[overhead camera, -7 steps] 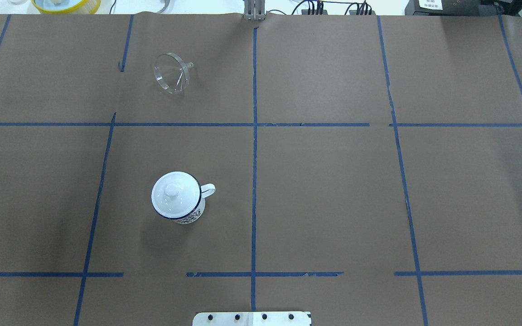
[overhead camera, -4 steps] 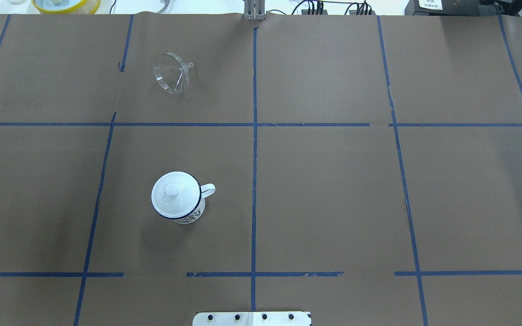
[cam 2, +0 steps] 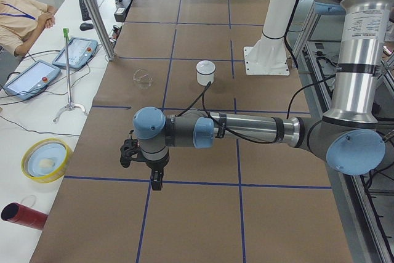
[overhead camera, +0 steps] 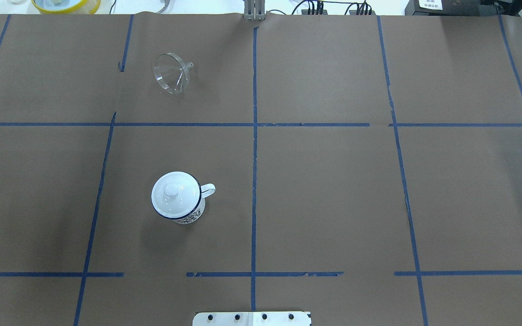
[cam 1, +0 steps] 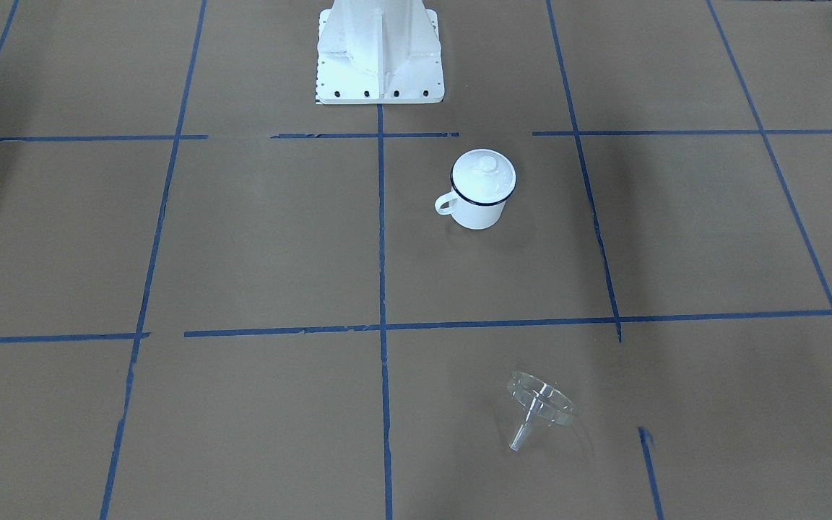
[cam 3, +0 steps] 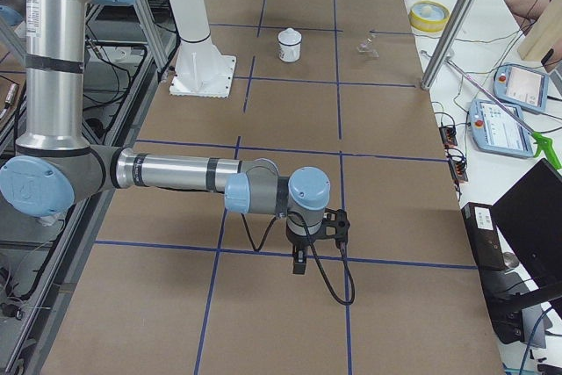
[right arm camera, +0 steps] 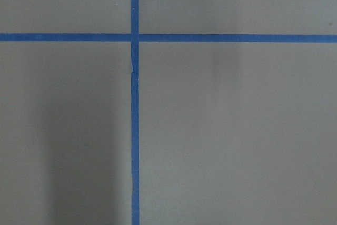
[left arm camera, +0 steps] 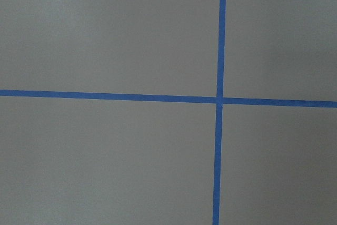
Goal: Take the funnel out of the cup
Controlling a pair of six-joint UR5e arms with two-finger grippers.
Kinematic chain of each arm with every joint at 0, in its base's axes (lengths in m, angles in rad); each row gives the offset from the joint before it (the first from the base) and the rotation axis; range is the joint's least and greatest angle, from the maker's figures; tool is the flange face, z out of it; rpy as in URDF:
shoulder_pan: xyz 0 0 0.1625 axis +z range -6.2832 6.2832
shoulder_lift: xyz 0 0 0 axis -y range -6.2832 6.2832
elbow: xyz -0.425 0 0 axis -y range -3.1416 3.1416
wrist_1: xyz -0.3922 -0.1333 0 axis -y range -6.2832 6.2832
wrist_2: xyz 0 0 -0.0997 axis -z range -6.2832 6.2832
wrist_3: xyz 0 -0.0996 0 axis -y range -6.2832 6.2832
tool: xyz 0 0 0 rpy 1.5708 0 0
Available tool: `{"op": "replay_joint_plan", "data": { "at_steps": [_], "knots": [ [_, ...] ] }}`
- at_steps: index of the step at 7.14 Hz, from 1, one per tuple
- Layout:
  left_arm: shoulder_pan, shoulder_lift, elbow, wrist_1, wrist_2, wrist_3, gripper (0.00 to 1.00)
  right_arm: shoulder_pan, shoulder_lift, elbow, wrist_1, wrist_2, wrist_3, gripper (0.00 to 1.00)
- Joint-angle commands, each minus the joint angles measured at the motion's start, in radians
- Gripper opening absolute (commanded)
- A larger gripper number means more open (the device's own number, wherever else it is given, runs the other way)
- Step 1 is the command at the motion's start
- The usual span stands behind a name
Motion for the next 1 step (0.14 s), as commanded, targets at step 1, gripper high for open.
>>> {"op": "replay_joint_plan", "data": {
  "at_steps": [1],
  "knots": [
    [0.000, -0.005, -0.001, 0.001, 0.000, -0.002, 1.00, 0.000, 0.000, 0.000, 0.000, 0.000, 0.000, 1.00]
  ]
}}
